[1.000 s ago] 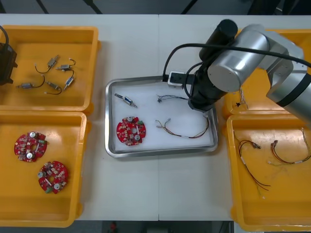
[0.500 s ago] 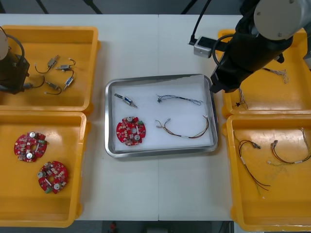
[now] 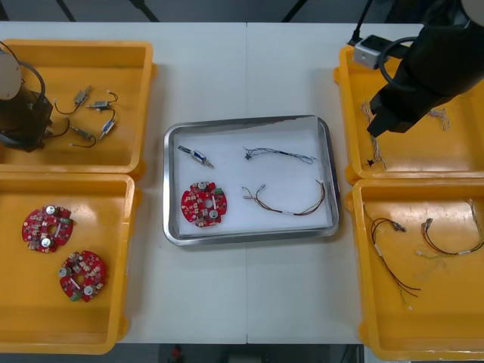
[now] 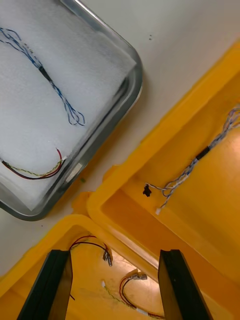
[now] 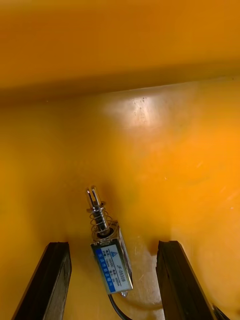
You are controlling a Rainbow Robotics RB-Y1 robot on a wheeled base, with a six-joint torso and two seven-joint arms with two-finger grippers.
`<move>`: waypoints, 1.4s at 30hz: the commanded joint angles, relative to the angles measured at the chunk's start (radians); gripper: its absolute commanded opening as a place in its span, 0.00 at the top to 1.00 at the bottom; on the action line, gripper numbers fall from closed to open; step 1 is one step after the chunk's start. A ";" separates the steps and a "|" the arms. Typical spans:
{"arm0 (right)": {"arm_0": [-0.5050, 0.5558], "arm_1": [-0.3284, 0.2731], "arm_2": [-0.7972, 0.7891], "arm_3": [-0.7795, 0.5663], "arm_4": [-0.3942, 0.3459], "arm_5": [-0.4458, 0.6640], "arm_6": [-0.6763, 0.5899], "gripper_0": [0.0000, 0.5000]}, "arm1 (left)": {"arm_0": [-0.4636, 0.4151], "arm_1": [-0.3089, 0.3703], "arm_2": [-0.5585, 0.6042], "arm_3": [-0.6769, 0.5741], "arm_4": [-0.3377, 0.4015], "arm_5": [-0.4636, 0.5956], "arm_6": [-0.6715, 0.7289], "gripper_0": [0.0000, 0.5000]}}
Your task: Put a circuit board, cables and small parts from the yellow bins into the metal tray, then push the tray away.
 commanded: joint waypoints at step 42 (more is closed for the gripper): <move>0.601 -0.215 -0.511 -0.301 -0.014 0.006 -0.490 0.00 | -0.020 0.153 0.215 -0.463 0.062 0.527 -0.082 1.00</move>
